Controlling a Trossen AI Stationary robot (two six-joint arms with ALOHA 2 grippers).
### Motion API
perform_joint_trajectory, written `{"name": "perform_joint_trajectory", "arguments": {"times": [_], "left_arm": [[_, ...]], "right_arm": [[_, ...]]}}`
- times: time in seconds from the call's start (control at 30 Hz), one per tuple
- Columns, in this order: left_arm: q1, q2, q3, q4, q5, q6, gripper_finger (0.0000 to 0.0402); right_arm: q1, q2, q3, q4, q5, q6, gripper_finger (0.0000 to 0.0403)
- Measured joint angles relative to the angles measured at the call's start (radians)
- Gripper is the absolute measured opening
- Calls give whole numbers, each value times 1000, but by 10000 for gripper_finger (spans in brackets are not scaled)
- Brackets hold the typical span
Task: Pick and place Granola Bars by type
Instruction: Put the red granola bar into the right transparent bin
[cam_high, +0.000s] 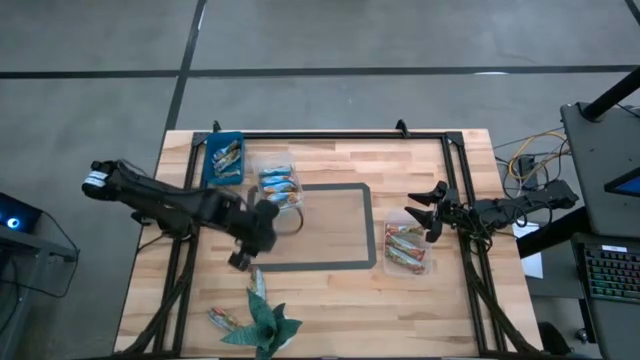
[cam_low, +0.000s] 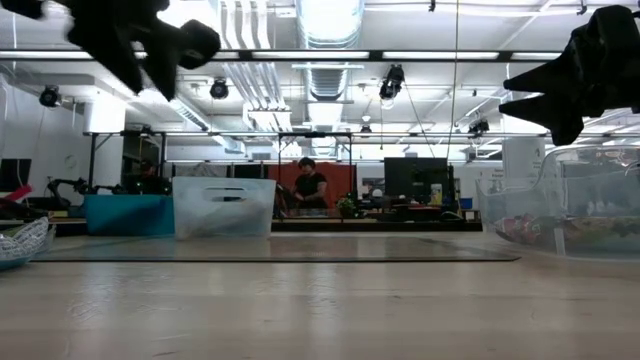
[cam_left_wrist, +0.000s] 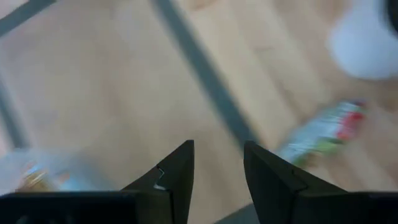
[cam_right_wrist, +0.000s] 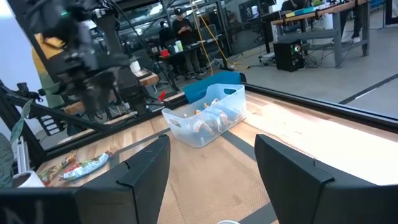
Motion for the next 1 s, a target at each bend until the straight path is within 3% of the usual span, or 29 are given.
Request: {"name": "perform_joint_trajectory", "arguments": {"times": [0.13,0.57,0.7,0.83,1.0], "left_arm": [[-111,13,-2,-15,50,1,122],[-419,80,-72,23,50,190,122],[-440,90,-116,61,20,202,122],[-430,91,-153,69,-110,205,122],[-419,90,-211,109,-64,210,122]], "right_arm": [[0,0,0,0,0,0,224],[0,0,0,0,0,0,224],[0,0,0,0,0,0,224],[0,0,0,0,0,0,224],[0,0,0,0,0,0,224]]}}
